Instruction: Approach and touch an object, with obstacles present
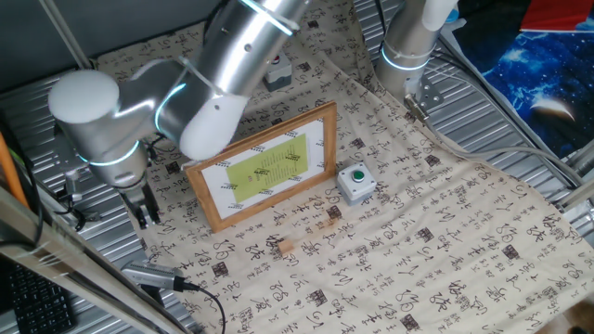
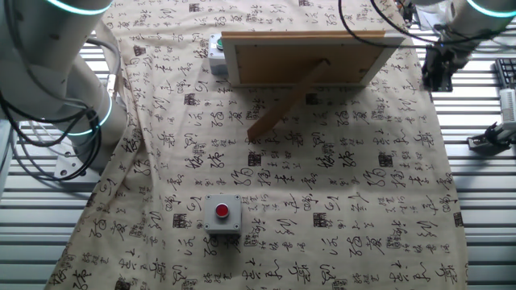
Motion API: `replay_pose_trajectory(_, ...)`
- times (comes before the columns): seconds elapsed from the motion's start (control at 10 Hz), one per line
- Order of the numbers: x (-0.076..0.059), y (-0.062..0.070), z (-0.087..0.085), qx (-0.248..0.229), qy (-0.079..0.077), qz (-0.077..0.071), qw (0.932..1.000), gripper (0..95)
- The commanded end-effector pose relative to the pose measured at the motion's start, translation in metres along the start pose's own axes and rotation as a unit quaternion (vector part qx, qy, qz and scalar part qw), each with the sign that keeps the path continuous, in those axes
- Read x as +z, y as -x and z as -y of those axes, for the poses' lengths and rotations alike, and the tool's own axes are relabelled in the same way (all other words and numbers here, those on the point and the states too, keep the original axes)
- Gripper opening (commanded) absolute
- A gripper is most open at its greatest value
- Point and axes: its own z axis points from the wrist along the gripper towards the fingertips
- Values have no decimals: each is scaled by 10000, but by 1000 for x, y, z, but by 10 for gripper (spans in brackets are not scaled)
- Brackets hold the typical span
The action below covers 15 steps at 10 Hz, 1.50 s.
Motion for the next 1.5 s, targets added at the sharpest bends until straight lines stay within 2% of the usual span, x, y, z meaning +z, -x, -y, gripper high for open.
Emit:
replay_pose_trajectory(0.1, 3, -5, -9, 52, -5, 55, 10000, 0)
replay_pose_trajectory(0.4, 3, -8, -22, 112, 2, 65, 9999, 0)
replay_pose_trajectory(1.0, -3, -12, -54, 312, 10, 62, 9995, 0)
replay_pose_trajectory(1.5, -6, -15, -72, 466, 18, 73, 9989, 0)
